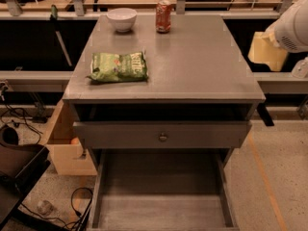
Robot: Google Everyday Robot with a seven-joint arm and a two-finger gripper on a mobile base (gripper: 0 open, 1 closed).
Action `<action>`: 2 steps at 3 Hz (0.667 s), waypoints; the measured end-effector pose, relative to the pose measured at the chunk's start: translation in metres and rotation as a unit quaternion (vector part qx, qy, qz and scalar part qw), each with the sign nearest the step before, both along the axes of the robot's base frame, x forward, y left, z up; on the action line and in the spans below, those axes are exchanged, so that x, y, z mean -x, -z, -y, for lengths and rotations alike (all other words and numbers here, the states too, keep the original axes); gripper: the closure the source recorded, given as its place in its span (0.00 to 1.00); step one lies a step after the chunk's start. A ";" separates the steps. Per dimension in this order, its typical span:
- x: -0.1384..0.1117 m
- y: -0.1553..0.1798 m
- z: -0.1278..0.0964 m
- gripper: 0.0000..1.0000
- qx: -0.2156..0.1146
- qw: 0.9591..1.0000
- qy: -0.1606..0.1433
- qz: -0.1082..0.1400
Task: Pick sponge from middle drawer and place on counter
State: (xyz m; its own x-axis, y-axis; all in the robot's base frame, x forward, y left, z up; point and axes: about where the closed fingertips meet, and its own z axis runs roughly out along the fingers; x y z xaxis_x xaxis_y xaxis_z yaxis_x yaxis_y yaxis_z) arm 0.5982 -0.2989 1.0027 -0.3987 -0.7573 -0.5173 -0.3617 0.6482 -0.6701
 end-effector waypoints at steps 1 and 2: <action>-0.050 0.035 0.031 1.00 -0.008 1.000 -0.008 0.012; -0.080 0.056 0.047 1.00 -0.015 1.000 -0.022 0.016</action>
Offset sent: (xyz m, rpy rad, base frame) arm 0.1483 0.0688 -0.0773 0.4302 -0.0231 0.3998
